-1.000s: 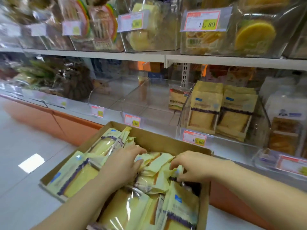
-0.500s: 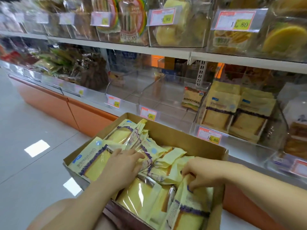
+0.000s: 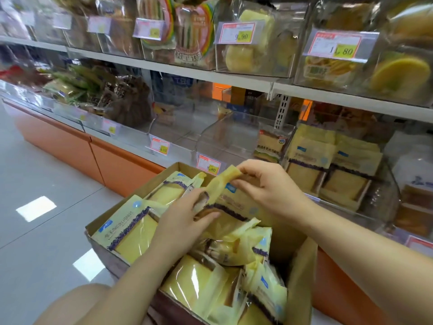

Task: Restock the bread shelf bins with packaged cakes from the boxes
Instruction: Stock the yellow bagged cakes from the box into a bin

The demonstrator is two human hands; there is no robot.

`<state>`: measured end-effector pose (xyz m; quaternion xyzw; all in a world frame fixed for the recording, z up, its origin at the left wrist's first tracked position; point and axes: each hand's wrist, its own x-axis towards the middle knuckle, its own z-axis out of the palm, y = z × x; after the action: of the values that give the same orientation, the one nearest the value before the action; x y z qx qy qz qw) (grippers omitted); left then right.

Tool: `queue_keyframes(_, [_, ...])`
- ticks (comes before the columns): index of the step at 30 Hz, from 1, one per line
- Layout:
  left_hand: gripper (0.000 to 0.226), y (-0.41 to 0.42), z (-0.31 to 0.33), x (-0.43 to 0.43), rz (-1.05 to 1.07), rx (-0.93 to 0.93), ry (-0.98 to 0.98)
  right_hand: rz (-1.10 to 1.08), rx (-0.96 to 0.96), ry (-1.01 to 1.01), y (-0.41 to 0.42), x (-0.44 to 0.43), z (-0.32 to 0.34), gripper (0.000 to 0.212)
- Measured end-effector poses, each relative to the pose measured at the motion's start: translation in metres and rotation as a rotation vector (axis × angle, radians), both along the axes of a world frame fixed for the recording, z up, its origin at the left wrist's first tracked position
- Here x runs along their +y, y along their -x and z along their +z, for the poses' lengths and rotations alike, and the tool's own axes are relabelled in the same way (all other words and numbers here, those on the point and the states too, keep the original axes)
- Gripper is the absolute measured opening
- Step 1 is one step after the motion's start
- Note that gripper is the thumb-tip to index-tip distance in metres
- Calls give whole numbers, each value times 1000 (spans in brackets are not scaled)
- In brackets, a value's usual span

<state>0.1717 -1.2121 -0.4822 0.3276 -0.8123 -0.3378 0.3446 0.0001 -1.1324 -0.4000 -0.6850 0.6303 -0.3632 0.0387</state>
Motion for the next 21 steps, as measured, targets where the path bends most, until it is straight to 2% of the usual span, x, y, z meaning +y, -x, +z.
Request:
queue_keyframes(3, [22, -10, 0, -5, 154, 101, 46, -98, -17, 44, 7, -5, -10, 20])
queue_keyframes(5, [22, -16, 3, -6, 229, 134, 36, -177, -33, -29, 15, -5, -22, 31])
queue_keyframes(7, [24, -20, 3, -9, 294, 158, 37, -218, 16, -209, 21, -5, -41, 35])
queue_keyframes(9, [26, -21, 5, -11, 336, 189, 17, -191, 202, -482, 25, -5, -64, 36])
queue_keyframes(11, [25, -23, 5, -11, 362, 182, 7, -137, 316, -726, 22, -7, -85, 46])
queue_keyframes(13, [25, -25, 6, -10, 371, 172, 4, -139, 334, -837, 15, -10, -94, 55])
queue_keyframes(17, [24, -27, 4, -10, 375, 141, -5, -159, 338, -798, 13, -16, -97, 52])
queue_keyframes(21, [25, -27, 6, -7, 374, 155, -12, -199, 351, -687, 19, -14, -96, 26])
